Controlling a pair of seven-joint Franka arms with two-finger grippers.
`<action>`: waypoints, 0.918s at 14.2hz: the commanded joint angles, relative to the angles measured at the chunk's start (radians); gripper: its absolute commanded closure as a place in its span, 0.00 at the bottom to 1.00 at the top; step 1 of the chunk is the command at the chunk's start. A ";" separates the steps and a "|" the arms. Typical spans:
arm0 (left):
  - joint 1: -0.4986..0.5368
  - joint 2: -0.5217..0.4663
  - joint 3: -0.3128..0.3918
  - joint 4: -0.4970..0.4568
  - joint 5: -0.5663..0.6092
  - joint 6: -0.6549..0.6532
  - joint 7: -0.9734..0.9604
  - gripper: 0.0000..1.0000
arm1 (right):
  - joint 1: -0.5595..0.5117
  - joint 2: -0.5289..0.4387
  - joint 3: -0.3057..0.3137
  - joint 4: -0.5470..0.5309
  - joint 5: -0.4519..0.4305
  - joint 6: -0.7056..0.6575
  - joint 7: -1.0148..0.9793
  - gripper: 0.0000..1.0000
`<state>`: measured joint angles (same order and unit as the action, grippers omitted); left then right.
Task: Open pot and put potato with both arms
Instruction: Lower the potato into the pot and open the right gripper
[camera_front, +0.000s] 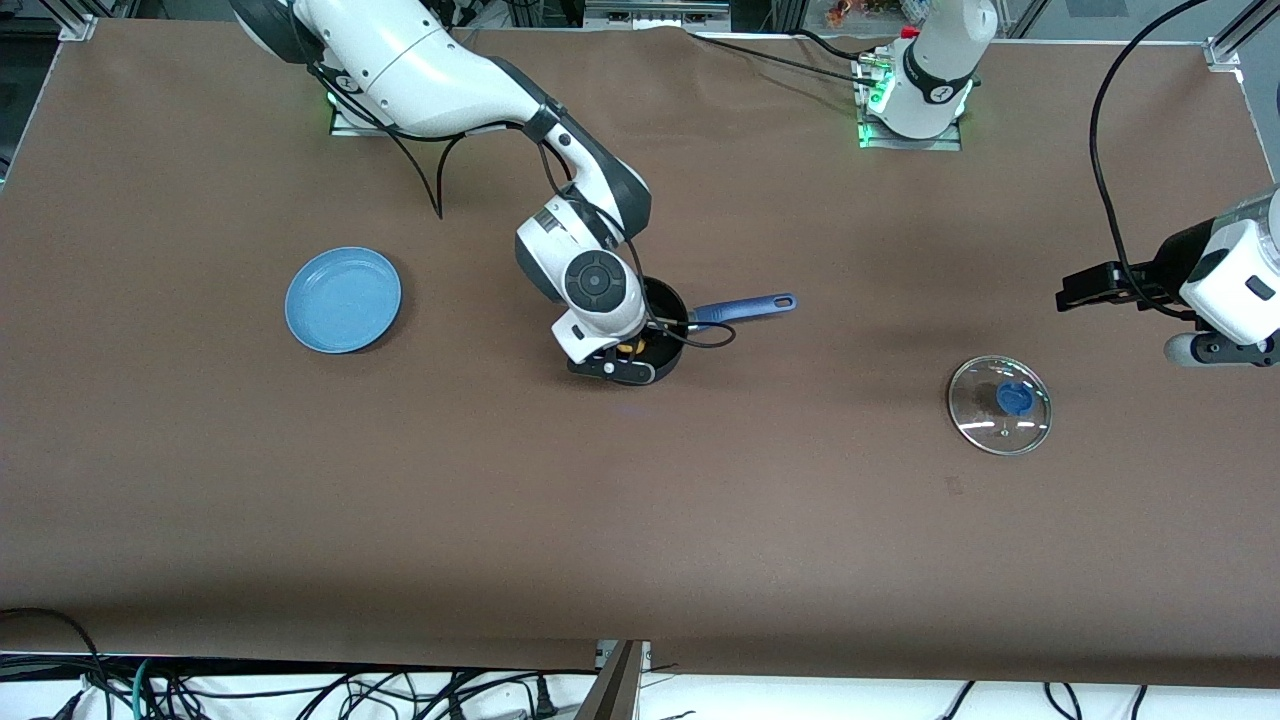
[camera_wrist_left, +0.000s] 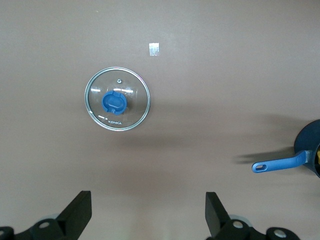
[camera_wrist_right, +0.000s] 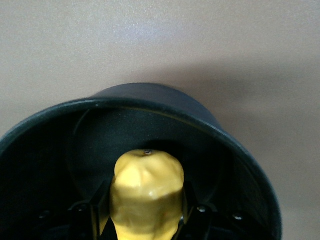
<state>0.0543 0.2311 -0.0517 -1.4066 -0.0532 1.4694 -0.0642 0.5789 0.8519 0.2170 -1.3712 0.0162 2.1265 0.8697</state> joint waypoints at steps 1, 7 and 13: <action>0.013 0.001 -0.010 0.008 0.023 -0.014 -0.002 0.00 | 0.012 0.013 -0.007 0.024 -0.018 -0.003 0.018 0.69; 0.013 0.001 -0.010 0.008 0.021 -0.014 -0.002 0.00 | 0.012 0.010 -0.007 0.011 -0.016 -0.010 0.020 0.05; 0.018 0.004 -0.011 0.009 0.019 -0.014 0.000 0.00 | 0.006 -0.068 -0.008 0.020 -0.015 -0.029 0.012 0.00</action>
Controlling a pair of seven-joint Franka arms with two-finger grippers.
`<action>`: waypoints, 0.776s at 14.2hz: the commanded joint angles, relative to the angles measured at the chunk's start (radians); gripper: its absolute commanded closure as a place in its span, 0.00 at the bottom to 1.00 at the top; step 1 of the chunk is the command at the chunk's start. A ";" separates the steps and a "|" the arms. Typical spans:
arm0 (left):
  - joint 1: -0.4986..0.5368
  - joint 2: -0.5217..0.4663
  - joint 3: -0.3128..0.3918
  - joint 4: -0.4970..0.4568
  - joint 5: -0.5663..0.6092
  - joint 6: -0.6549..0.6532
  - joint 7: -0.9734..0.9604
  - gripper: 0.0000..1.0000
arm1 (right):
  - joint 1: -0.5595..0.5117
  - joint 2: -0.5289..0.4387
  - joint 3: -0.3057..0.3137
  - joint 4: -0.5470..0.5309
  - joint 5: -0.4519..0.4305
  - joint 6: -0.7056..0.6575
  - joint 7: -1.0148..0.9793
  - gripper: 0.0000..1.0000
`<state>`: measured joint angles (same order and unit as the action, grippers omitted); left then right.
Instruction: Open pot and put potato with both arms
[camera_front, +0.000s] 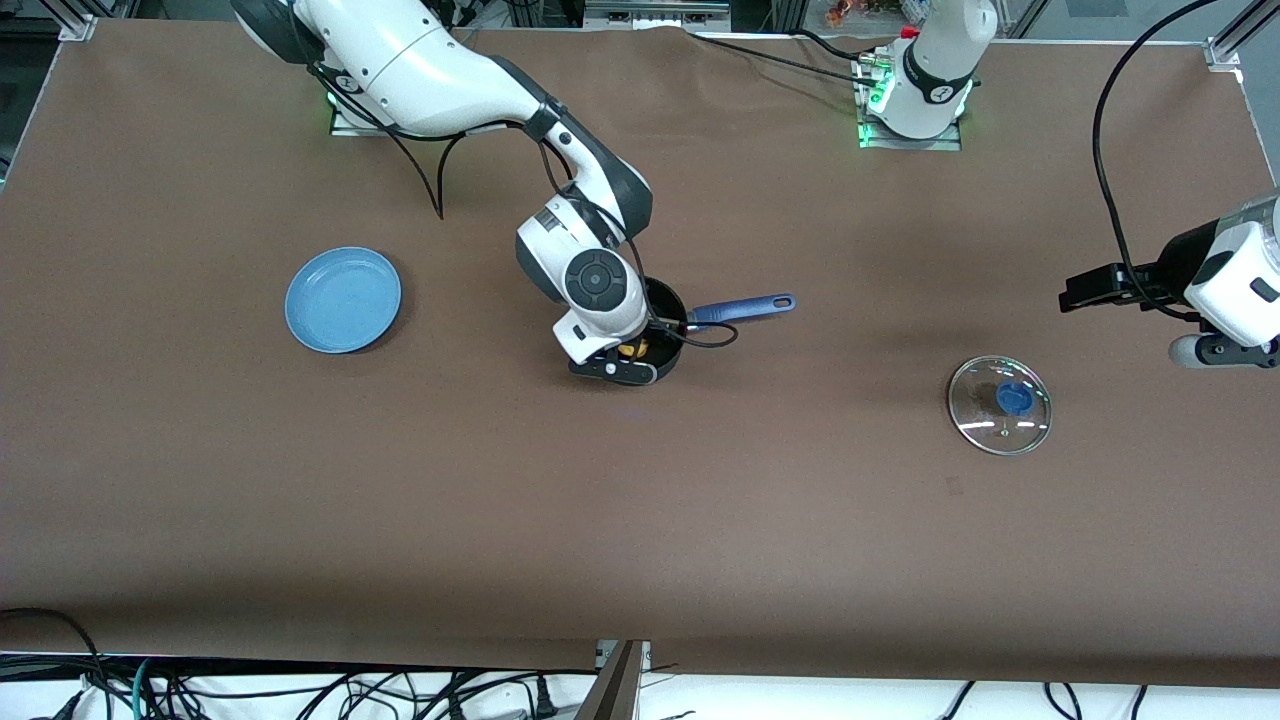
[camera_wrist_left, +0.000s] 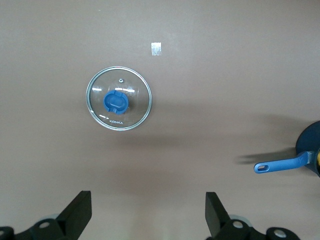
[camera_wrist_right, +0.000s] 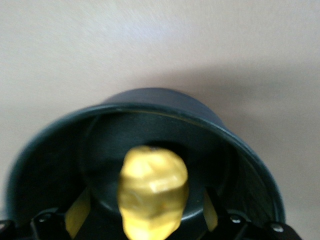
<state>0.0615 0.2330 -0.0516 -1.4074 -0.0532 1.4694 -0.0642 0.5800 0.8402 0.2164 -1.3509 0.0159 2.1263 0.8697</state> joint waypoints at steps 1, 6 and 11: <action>0.011 0.005 -0.010 0.010 0.018 -0.014 0.000 0.00 | 0.003 -0.079 -0.008 0.001 -0.014 -0.055 0.009 0.00; 0.015 0.006 -0.011 0.010 0.018 -0.014 0.001 0.00 | -0.077 -0.257 -0.019 0.001 -0.017 -0.218 -0.008 0.00; 0.015 0.006 -0.011 0.010 0.018 -0.014 0.001 0.00 | -0.117 -0.447 -0.201 -0.001 -0.010 -0.411 -0.234 0.00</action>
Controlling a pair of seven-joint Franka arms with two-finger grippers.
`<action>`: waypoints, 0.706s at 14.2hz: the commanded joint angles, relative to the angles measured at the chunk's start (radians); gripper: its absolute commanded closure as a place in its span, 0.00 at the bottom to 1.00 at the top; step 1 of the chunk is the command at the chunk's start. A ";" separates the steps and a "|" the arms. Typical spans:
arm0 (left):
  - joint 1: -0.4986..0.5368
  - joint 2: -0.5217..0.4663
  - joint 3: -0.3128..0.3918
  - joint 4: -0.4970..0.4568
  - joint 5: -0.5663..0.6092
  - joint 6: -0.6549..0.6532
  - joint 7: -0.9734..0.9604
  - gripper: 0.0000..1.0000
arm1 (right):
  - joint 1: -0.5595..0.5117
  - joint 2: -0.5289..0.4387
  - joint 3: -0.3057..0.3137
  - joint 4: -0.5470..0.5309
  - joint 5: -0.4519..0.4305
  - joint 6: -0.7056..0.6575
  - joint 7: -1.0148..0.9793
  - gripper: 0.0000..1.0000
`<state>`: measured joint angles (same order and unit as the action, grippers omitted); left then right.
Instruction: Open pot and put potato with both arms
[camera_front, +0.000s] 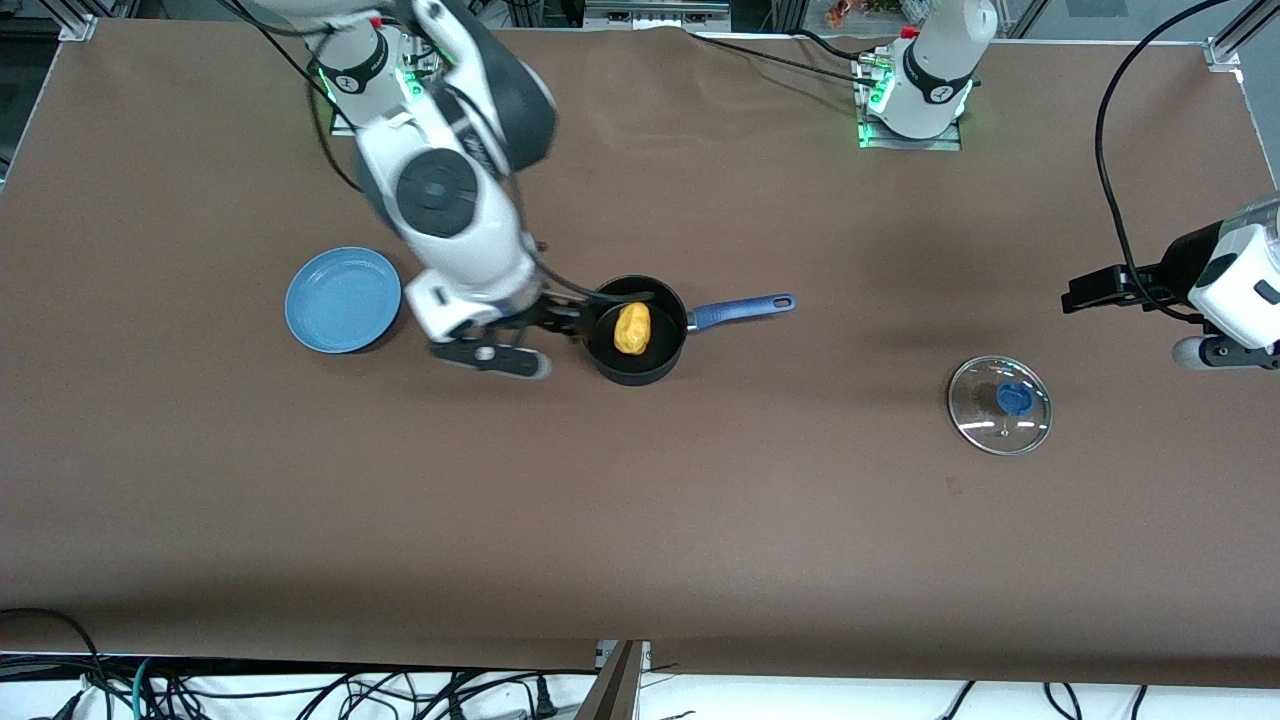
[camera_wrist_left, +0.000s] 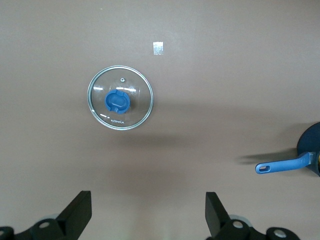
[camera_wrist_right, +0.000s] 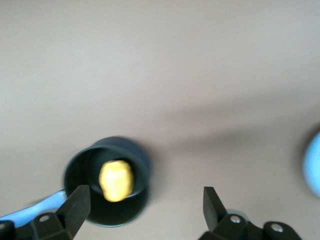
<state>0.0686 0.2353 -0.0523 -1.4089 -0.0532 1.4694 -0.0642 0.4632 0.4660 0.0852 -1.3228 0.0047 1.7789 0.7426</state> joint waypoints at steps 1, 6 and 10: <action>0.008 0.004 -0.011 0.011 0.018 -0.014 0.001 0.00 | 0.000 -0.102 -0.112 -0.030 0.003 -0.105 -0.180 0.00; 0.007 0.003 -0.009 0.011 0.018 -0.014 0.001 0.00 | -0.072 -0.207 -0.219 -0.077 0.021 -0.191 -0.415 0.00; 0.007 0.004 -0.009 0.011 0.018 -0.014 0.001 0.00 | -0.295 -0.341 -0.165 -0.260 0.066 -0.164 -0.720 0.00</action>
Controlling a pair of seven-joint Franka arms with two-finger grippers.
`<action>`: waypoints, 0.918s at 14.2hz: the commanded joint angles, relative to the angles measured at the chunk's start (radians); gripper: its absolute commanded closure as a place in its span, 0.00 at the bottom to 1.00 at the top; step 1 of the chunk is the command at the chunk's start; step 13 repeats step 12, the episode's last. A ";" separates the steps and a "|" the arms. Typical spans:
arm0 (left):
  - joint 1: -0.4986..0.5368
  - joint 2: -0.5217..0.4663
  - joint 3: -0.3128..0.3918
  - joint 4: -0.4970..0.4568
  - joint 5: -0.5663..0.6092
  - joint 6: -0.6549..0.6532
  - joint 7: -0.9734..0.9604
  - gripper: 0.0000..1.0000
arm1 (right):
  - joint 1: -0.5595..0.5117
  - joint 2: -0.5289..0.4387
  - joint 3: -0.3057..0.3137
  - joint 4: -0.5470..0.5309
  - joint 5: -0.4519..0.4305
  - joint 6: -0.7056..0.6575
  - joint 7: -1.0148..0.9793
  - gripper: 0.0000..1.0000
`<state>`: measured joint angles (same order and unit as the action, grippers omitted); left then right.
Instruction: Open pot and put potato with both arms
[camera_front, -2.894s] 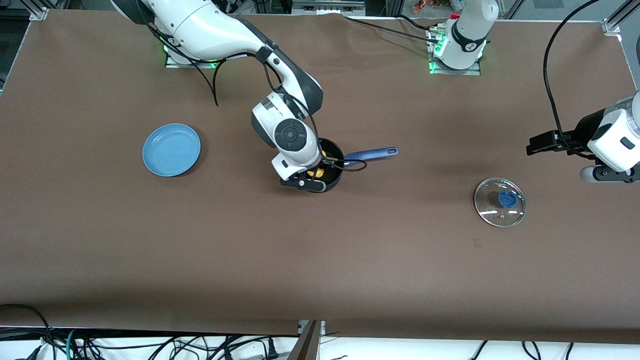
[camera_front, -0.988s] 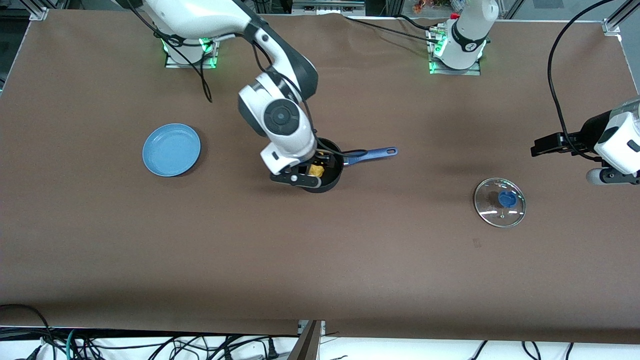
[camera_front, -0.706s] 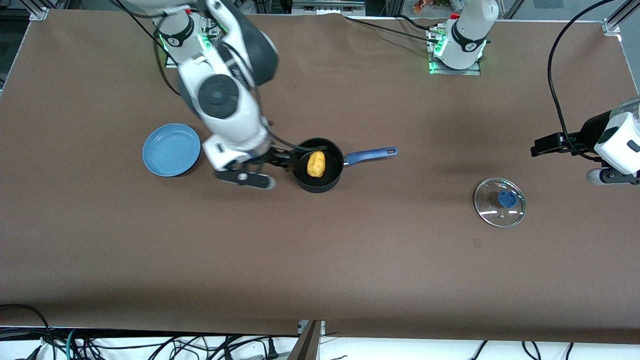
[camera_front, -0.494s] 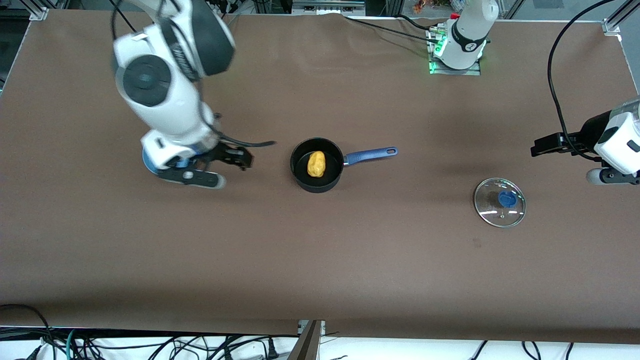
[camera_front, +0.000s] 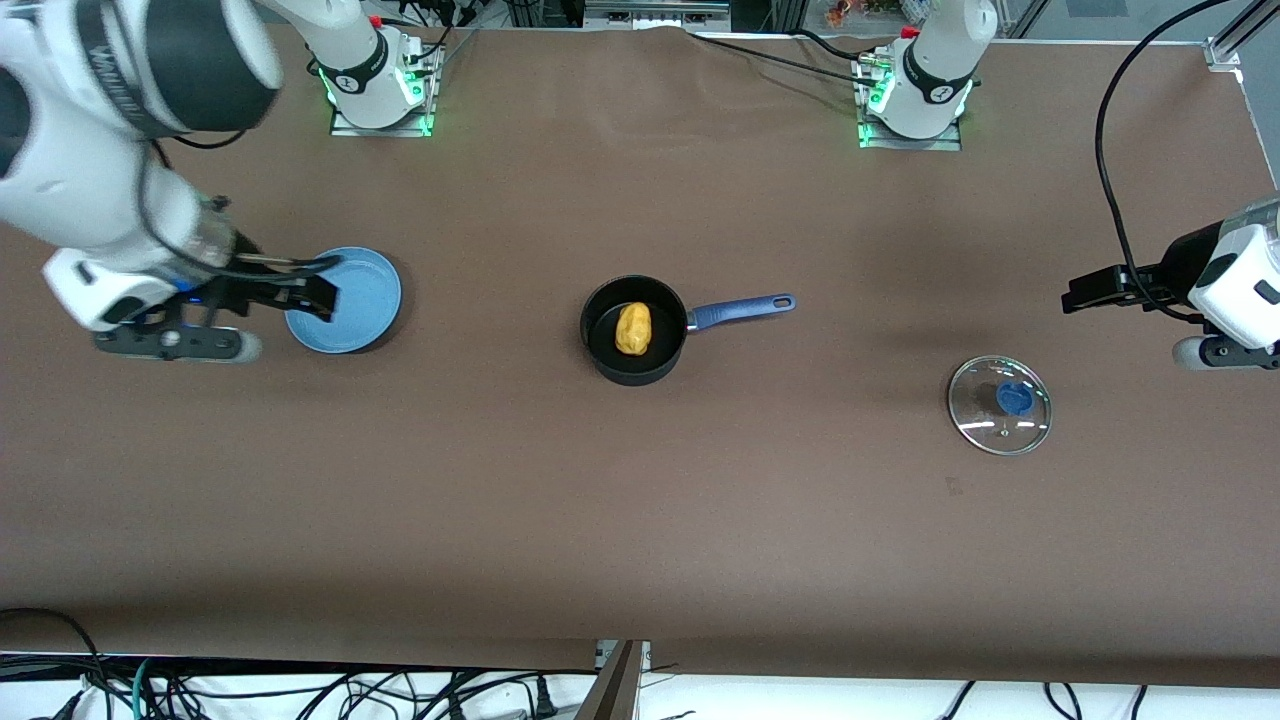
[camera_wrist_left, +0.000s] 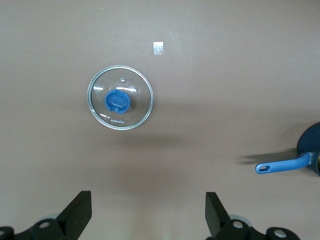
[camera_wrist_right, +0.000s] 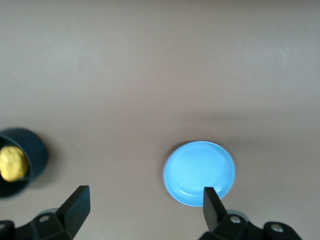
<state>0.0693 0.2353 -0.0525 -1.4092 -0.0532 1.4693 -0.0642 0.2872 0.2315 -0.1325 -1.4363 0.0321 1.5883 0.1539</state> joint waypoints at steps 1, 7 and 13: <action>0.006 0.004 -0.009 0.012 0.018 -0.014 0.001 0.00 | -0.176 -0.148 0.083 -0.197 0.038 0.036 -0.167 0.00; 0.006 0.004 -0.009 0.012 0.018 -0.014 0.001 0.00 | -0.269 -0.247 0.151 -0.291 -0.008 0.036 -0.169 0.00; 0.006 0.004 -0.006 0.012 0.021 -0.014 0.001 0.00 | -0.270 -0.247 0.154 -0.289 -0.009 0.032 -0.169 0.00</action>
